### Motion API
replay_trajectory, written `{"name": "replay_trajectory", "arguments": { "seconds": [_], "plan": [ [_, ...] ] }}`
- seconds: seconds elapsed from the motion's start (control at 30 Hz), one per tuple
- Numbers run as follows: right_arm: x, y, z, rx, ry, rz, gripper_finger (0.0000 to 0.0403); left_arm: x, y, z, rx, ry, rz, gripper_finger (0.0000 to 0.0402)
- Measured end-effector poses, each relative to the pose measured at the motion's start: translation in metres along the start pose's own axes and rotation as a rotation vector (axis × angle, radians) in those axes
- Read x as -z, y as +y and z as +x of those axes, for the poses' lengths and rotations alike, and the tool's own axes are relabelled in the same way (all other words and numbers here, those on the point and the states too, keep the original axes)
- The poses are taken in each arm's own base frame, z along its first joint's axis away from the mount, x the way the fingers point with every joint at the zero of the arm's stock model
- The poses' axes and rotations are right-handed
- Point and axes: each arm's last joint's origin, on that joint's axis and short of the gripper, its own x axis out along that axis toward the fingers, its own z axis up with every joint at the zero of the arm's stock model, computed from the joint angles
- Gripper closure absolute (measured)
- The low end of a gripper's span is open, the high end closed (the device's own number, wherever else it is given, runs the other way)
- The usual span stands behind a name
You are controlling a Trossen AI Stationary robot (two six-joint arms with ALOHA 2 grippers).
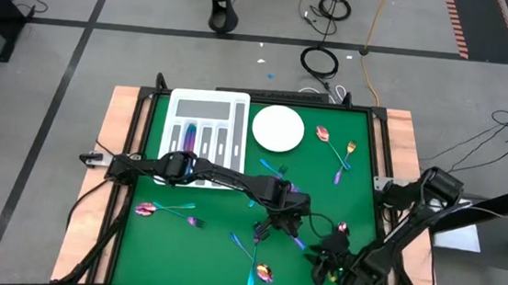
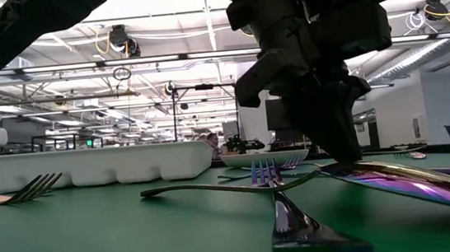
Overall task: Sort silverware
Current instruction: Put the blue knife into the silverware tray
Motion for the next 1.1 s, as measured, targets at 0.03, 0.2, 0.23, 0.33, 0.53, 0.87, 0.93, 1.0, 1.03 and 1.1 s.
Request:
{"name": "replay_trajectory", "arguments": {
  "seconds": [0.03, 0.2, 0.23, 0.33, 0.53, 0.87, 0.93, 1.0, 1.03, 1.1],
  "plan": [
    [-0.001, 0.003, 0.003, 0.007, -0.004, -0.021, 0.0254, 0.000, 0.000, 0.000, -0.009, 0.006, 0.001, 0.0365],
    [-0.008, 0.022, 0.018, 0.041, -0.028, -0.153, 0.0254, 0.000, 0.002, 0.000, -0.070, 0.045, 0.006, 0.0310],
    [-0.010, 0.025, 0.020, 0.054, -0.032, -0.178, 0.0254, 0.000, 0.002, 0.000, -0.070, 0.045, 0.005, 0.0298],
    [-0.013, 0.033, 0.022, 0.081, -0.034, -0.224, 0.0254, -0.001, -0.001, 0.001, -0.067, 0.045, 0.010, 0.0269],
    [-0.015, 0.037, 0.018, 0.094, -0.029, -0.236, 0.0254, -0.008, -0.008, -0.003, -0.063, 0.035, 0.037, 0.0245],
    [-0.015, 0.037, 0.018, 0.096, -0.027, -0.234, 0.0254, -0.009, -0.004, -0.004, -0.101, -0.012, 0.064, 0.0244],
    [-0.015, 0.037, 0.018, 0.100, -0.030, -0.238, 0.0254, -0.005, -0.002, -0.001, -0.099, -0.006, 0.057, 0.0244],
    [-0.015, 0.037, 0.018, 0.102, -0.029, -0.240, 0.0254, -0.002, 0.000, 0.002, -0.101, -0.013, 0.054, 0.0244],
    [-0.016, 0.036, 0.018, 0.105, -0.029, -0.243, 0.0254, -0.001, 0.001, 0.004, -0.100, -0.015, 0.052, 0.0244],
    [-0.016, 0.036, 0.018, 0.106, -0.030, -0.244, 0.0254, 0.003, 0.002, 0.006, -0.094, -0.011, 0.046, 0.0244]
  ]
}}
